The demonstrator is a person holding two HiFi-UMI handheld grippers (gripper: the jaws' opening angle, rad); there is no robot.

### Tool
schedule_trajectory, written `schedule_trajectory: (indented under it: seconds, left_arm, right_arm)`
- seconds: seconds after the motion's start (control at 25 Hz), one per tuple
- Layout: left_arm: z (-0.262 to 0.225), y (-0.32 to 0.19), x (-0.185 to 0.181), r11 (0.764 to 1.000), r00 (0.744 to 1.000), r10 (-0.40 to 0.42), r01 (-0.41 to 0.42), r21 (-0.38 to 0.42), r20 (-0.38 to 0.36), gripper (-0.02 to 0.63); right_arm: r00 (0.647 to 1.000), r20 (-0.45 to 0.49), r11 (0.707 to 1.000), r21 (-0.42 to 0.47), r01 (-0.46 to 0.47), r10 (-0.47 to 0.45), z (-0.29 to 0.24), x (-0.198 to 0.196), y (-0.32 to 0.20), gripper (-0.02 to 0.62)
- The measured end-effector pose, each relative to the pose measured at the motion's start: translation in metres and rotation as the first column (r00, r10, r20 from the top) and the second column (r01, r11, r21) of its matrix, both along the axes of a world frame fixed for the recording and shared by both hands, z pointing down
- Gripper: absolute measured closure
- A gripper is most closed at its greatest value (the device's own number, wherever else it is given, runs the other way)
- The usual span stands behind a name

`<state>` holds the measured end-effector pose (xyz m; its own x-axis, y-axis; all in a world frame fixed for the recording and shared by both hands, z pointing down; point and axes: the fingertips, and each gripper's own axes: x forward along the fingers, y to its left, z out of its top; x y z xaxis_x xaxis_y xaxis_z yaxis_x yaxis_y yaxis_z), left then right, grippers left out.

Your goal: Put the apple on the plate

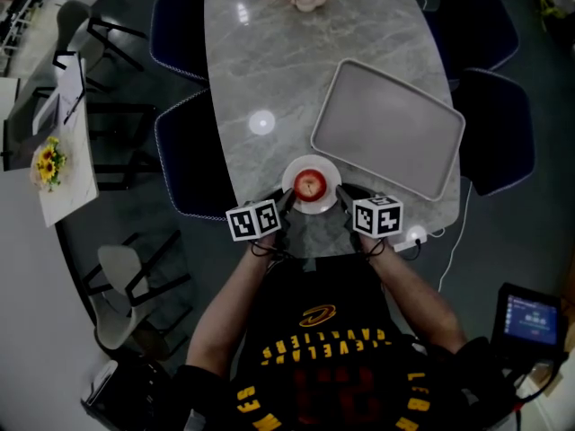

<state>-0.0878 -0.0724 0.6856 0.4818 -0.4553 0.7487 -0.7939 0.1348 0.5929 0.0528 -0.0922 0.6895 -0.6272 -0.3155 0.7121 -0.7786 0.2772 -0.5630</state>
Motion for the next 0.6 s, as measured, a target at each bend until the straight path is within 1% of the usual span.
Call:
schedule_trajectory:
  seconds: [0.16,0.28,0.32,0.36,0.4,0.6]
  left_arm:
    - [0.001,-0.002,-0.001,0.999,0.999,-0.036,0.035,-0.017,-0.031,0.482]
    - [0.002,0.003,-0.004,0.999,0.999,-0.029,0.028,-0.027,-0.016,0.483]
    - [0.001,0.006,-0.008,0.999,0.999,-0.03,0.03,-0.028,-0.01,0.493]
    - [-0.001,0.01,-0.013,0.999,0.999,-0.036,0.035,-0.026,-0.01,0.534]
    - [-0.004,0.013,-0.016,0.999,0.999,-0.043,0.042,-0.023,-0.018,0.547]
    - [-0.014,0.014,-0.011,0.998,0.996,-0.056,0.056,-0.004,-0.074,0.557]
  right_arm:
    - [1.0,0.024,1.0,-0.013,-0.013,0.013,-0.003,-0.003,-0.001,0.545]
    - [0.998,0.051,0.999,-0.02,-0.033,0.034,-0.007,-0.004,0.003,0.546]
    - [0.997,0.059,0.999,-0.024,-0.043,0.044,-0.01,-0.006,0.007,0.548]
    - [0.996,0.069,0.998,-0.029,-0.056,0.058,-0.013,-0.008,0.011,0.549]
    - [0.994,0.079,0.997,-0.037,-0.07,0.073,-0.015,-0.01,0.014,0.552]
    - [0.984,0.122,0.991,-0.062,-0.121,0.128,-0.022,-0.002,0.016,0.558]
